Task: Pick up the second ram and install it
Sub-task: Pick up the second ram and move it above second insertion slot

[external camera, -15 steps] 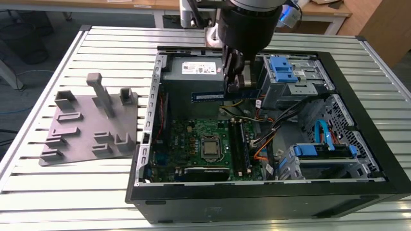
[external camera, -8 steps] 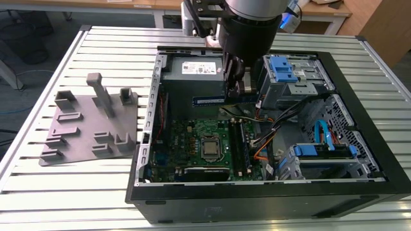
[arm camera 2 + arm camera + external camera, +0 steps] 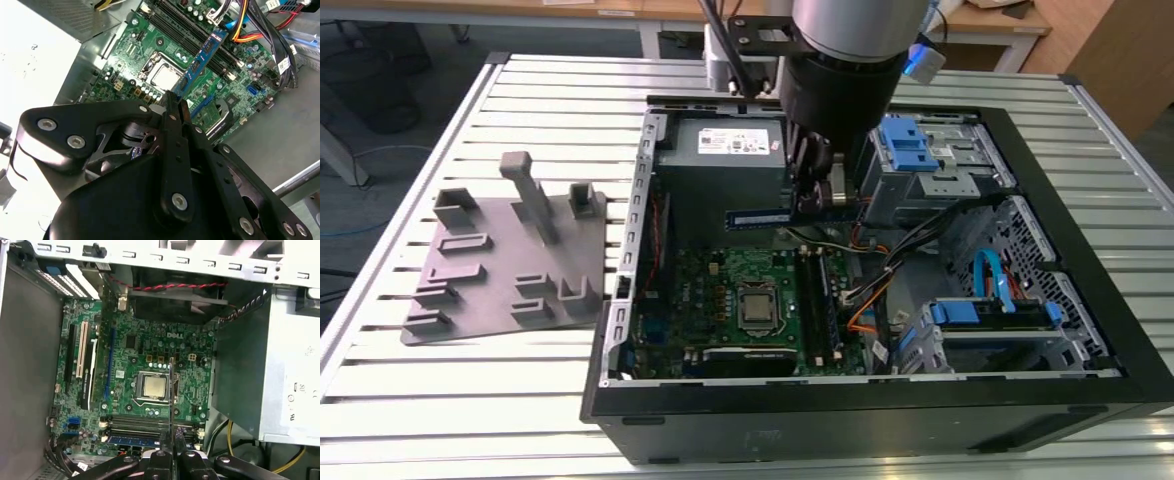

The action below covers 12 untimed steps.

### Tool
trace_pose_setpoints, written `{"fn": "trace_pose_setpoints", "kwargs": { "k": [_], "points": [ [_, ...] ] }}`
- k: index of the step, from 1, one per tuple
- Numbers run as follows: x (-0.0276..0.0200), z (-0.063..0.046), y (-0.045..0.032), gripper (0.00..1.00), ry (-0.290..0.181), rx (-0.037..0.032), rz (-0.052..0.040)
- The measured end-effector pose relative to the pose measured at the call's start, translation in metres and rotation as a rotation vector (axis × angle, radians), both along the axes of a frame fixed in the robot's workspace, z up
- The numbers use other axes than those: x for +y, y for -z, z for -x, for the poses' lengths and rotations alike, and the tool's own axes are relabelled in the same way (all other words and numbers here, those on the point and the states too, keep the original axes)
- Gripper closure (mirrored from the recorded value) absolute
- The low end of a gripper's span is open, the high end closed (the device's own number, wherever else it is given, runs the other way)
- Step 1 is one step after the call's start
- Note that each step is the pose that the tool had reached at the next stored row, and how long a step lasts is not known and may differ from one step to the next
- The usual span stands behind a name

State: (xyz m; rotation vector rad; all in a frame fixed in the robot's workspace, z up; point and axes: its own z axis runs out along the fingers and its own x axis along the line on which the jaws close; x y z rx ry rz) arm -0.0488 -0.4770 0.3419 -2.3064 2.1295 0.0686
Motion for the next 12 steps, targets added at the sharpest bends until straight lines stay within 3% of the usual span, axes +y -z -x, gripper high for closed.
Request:
{"fn": "trace_pose_setpoints", "kwargs": {
  "k": [8,12],
  "points": [
    [-0.0035,-0.008,0.0139,0.86,0.000,0.0001,0.0003],
    [-0.0182,-0.008,0.0214,0.86,0.001,0.0000,0.0000]
  ]
}}
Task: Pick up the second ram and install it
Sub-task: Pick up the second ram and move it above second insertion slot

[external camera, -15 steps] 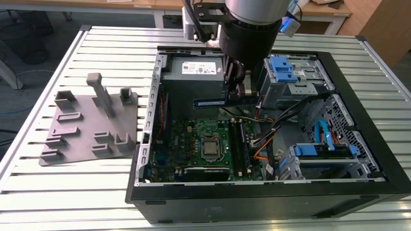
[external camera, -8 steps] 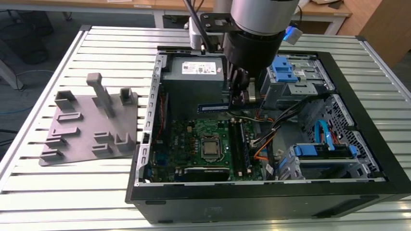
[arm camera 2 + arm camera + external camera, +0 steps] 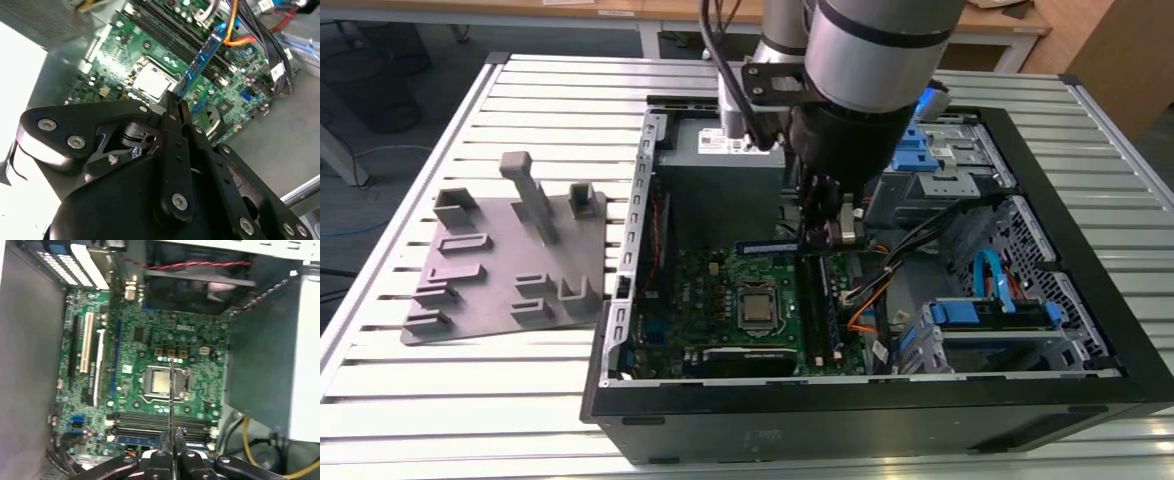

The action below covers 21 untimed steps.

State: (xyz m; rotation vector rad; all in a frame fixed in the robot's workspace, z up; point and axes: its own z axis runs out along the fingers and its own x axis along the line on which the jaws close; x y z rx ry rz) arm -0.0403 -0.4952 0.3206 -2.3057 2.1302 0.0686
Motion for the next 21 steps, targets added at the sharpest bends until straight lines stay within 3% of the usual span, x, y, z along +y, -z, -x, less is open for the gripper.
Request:
{"fn": "trace_pose_setpoints", "kwargs": {
  "k": [1,5,9,11,15,17,21],
  "points": [
    [-0.0024,0.000,0.0018,0.86,0.000,-0.0001,0.0000],
    [-0.0031,0.000,0.0090,0.86,0.009,-0.0001,-0.0003],
    [-0.0031,0.000,0.0145,0.86,0.067,0.0000,-0.0040],
    [-0.0031,0.000,0.0163,0.86,0.095,0.0002,-0.0080],
    [-0.0031,0.000,0.0186,0.86,0.141,0.0007,-0.0264],
    [-0.0031,0.000,0.0205,0.86,0.166,0.0005,-0.0276],
    [-0.0081,0.000,0.0274,0.86,0.169,0.0004,-0.0278]
  ]
}}
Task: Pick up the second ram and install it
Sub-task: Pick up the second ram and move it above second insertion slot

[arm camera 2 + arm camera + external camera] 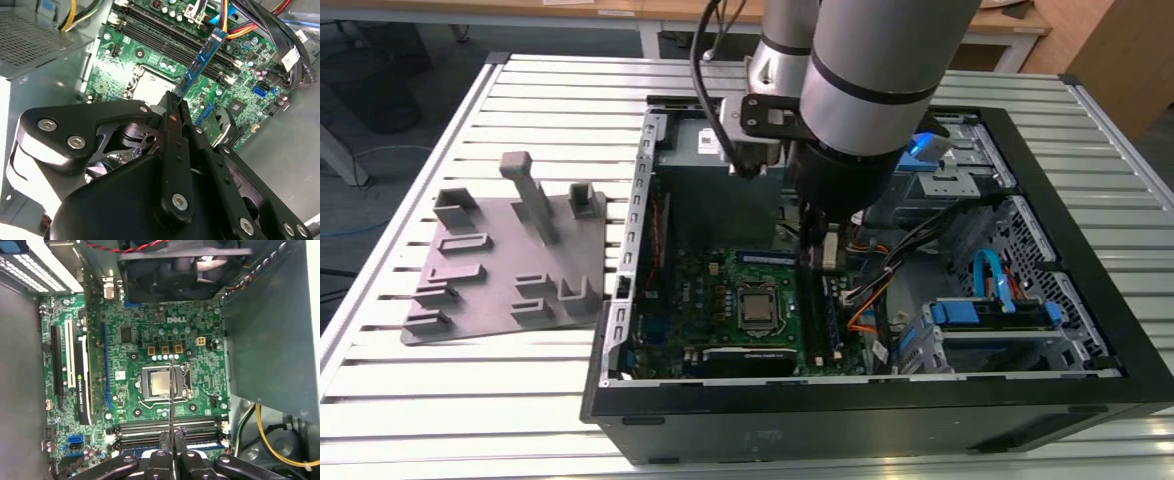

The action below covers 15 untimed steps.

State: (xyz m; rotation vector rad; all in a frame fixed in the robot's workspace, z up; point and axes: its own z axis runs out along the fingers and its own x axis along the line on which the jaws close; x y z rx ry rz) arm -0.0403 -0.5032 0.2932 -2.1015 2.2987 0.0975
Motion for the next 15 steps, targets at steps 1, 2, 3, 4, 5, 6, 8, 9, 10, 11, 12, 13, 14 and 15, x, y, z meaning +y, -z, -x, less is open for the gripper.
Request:
{"fn": "trace_pose_setpoints", "kwargs": {
  "k": [1,2,3,4,5,6,8,9,10,11,12,13,14,15],
  "points": [
    [-0.0001,0.0000,0.0017,0.86,0.000,0.0001,0.0002],
    [-0.0002,0.0000,0.0034,0.86,0.000,0.0001,0.0004],
    [-0.0001,0.0000,0.0052,0.86,0.000,0.0002,0.0003],
    [-0.0002,0.0000,0.0060,0.86,0.000,0.0002,0.0004],
    [-0.0002,0.0000,0.0059,0.86,0.000,0.0002,0.0005],
    [-0.0002,0.0000,0.0059,0.86,0.000,0.0002,0.0005],
    [-0.0002,0.0000,0.0060,0.86,0.000,0.0003,0.0005],
    [-0.0001,0.0000,0.0060,0.86,0.000,0.0002,0.0004],
    [-0.0002,0.0000,0.0061,0.86,0.000,0.0002,0.0004],
    [-0.0001,0.0000,0.0061,0.86,0.000,0.0002,0.0004],
    [-0.0001,0.0000,0.0062,0.86,0.000,0.0002,0.0004],
    [-0.0001,0.0000,0.0062,0.86,0.000,0.0002,0.0004],
    [-0.0001,0.0000,0.0062,0.86,0.000,0.0002,0.0004],
    [-0.0001,0.0000,0.0062,0.86,0.000,0.0002,0.0004]
  ]
}}
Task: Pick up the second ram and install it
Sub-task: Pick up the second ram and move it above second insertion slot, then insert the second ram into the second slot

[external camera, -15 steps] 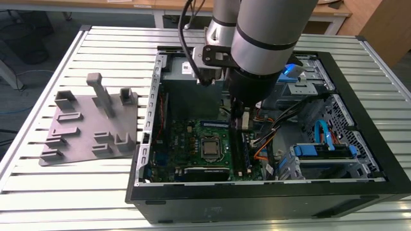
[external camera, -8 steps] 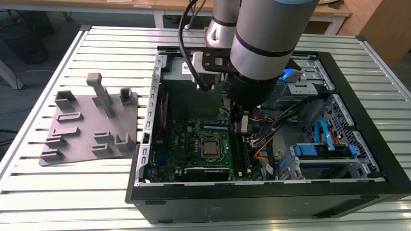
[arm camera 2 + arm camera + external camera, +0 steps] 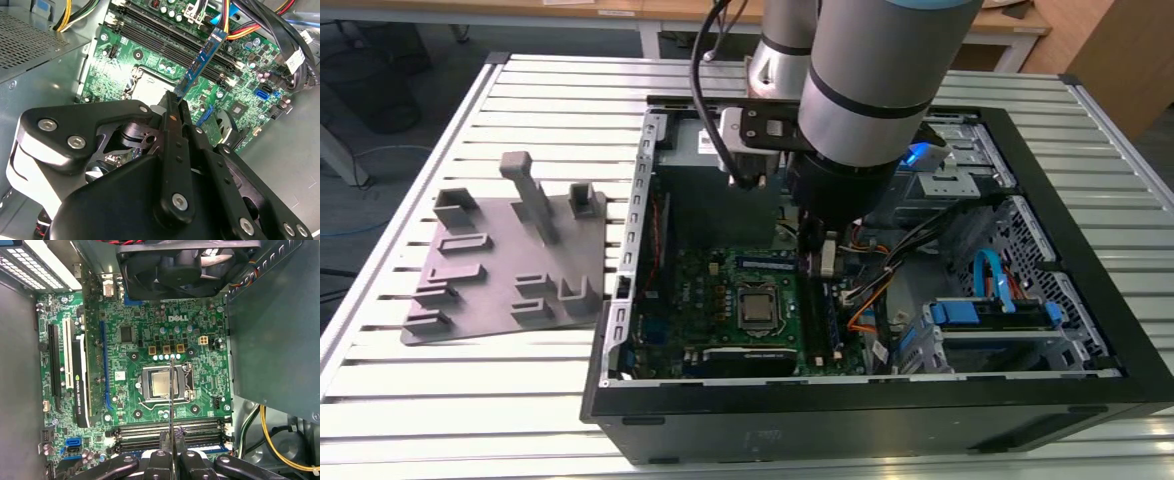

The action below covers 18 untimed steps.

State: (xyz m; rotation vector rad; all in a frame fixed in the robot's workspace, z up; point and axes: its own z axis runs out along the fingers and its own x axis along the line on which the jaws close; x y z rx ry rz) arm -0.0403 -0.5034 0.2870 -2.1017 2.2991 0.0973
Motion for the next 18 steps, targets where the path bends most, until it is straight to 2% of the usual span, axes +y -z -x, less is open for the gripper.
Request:
{"fn": "trace_pose_setpoints", "kwargs": {
  "k": [11,14,18],
  "points": [
    [0.0000,0.0000,0.0002,0.86,0.005,0.0000,0.0000],
    [0.0000,0.0000,0.0003,0.86,0.035,-0.0001,-0.0001],
    [0.0000,0.0000,0.0005,0.86,0.105,0.0000,0.0000]
  ]
}}
